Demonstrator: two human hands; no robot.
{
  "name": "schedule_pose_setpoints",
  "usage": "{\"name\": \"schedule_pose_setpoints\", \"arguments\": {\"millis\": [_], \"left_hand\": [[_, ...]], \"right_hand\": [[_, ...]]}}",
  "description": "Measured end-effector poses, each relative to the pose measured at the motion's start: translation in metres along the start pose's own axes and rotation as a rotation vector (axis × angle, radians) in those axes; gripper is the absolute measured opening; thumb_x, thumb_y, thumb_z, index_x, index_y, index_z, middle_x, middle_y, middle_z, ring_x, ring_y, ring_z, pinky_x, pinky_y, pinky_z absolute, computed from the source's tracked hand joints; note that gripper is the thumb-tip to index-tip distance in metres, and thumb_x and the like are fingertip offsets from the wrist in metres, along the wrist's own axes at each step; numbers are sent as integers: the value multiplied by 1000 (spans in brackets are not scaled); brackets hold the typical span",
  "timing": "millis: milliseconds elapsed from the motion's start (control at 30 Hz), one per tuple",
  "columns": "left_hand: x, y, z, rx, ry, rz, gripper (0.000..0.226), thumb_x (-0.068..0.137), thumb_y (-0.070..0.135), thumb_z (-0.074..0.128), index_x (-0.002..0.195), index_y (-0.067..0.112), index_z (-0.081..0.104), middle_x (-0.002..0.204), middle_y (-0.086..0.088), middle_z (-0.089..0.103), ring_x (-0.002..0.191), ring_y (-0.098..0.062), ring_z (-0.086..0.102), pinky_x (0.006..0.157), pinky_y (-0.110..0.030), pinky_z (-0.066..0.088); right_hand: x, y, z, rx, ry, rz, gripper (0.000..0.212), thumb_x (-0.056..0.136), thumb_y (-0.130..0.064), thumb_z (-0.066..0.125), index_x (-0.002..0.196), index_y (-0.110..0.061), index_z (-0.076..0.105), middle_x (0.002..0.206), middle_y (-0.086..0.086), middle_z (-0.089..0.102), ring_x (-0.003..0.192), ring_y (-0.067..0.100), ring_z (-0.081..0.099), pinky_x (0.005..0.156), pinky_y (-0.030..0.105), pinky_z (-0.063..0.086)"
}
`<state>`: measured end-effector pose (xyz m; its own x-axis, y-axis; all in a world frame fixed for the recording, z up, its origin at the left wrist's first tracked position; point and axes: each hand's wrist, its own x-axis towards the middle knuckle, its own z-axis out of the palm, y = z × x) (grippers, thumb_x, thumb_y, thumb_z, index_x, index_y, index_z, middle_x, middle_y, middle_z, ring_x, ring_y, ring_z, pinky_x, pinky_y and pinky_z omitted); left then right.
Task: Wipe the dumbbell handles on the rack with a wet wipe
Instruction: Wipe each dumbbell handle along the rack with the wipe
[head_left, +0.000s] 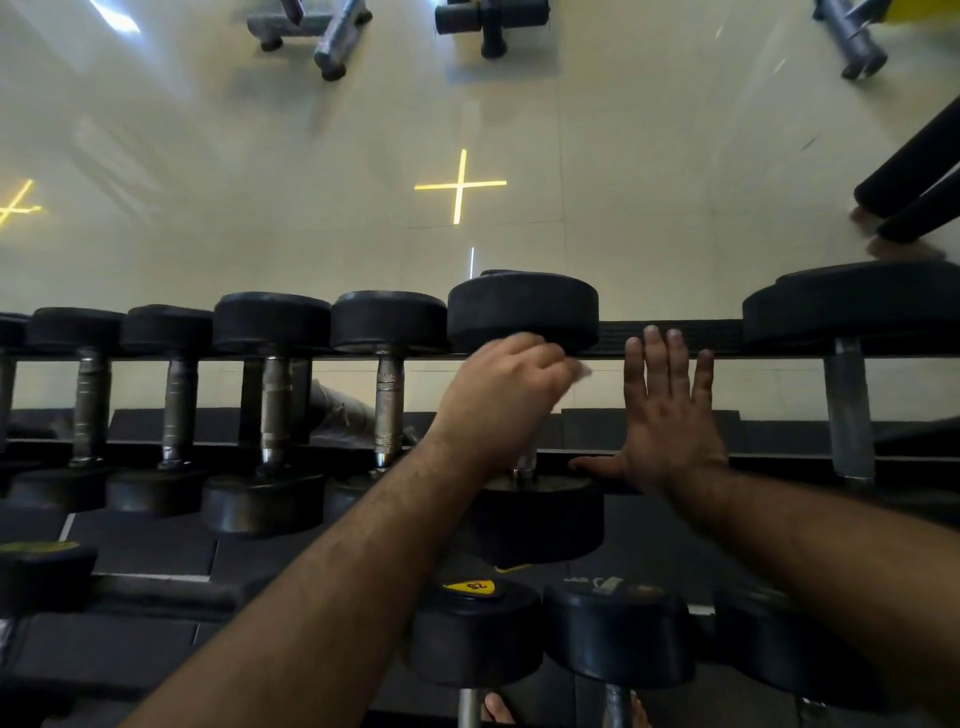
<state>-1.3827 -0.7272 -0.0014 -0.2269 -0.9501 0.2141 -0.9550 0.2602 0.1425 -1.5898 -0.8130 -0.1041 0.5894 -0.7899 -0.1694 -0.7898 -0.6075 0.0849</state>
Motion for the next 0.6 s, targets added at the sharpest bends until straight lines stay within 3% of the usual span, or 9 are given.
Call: {"name": "schedule_pose_setpoints", "arguments": {"millis": [67,100,200,233,300,367,400,500,600], "left_hand": [[1,4,1,98,-16,-57,26,94,20,71,119,21,76,109,2,77,107,-22,66,91,-42,56],[0,8,3,116,-109,-39,27,94,21,70,121,23,75,111,4,76,110,-21,64,93,-41,55],[-15,5,-6,-234,-424,22,27,94,23,69,118,32,77,107,12,75,105,-11,63,89,-33,53],[-19,0,-15,-406,-429,-51,26,93,22,70,115,32,79,103,13,76,97,-6,65,84,-28,53],[-25,-11,-24,-534,-183,-232,24,93,19,72,112,31,81,98,13,77,88,-3,67,78,-25,54],[-23,-18,-20,-335,77,-338,27,94,14,70,114,29,80,101,7,78,92,-12,69,81,-29,55],[-22,-18,-17,-261,126,-348,30,95,12,69,117,29,80,104,4,78,95,-18,70,85,-33,55],[-32,-22,-15,-296,-50,-218,32,93,13,69,120,29,79,115,4,75,104,-19,68,90,-37,57],[-52,-23,-27,-662,-297,-216,27,85,10,69,106,23,82,99,9,76,92,-8,70,81,-32,59]], "right_hand": [[-1,1,1,10,14,1,161,60,-116,11,169,2,1,177,26,-6,164,45,-11,127,72,2],[0,1,1,17,22,-3,161,60,-116,12,169,2,1,177,26,-7,164,45,-11,127,72,2],[0,2,4,54,43,-24,163,59,-117,19,169,2,2,177,26,-6,164,45,-9,128,72,3],[0,2,4,61,46,-23,163,58,-117,20,169,1,3,177,26,-5,164,46,-9,128,72,3],[0,1,2,61,22,-21,163,58,-118,19,170,0,3,178,25,-6,164,45,-9,128,71,2],[0,1,2,50,21,-13,164,57,-118,19,170,0,5,178,25,-6,164,45,-10,128,71,2],[0,1,2,41,19,-9,164,57,-118,19,170,0,5,178,25,-6,164,45,-10,128,71,1],[0,1,0,28,14,-7,164,57,-118,19,170,1,5,177,26,-5,164,45,-11,128,71,1],[0,2,2,19,13,-4,165,57,-118,20,170,1,6,177,27,-4,164,46,-10,127,72,2]]}}
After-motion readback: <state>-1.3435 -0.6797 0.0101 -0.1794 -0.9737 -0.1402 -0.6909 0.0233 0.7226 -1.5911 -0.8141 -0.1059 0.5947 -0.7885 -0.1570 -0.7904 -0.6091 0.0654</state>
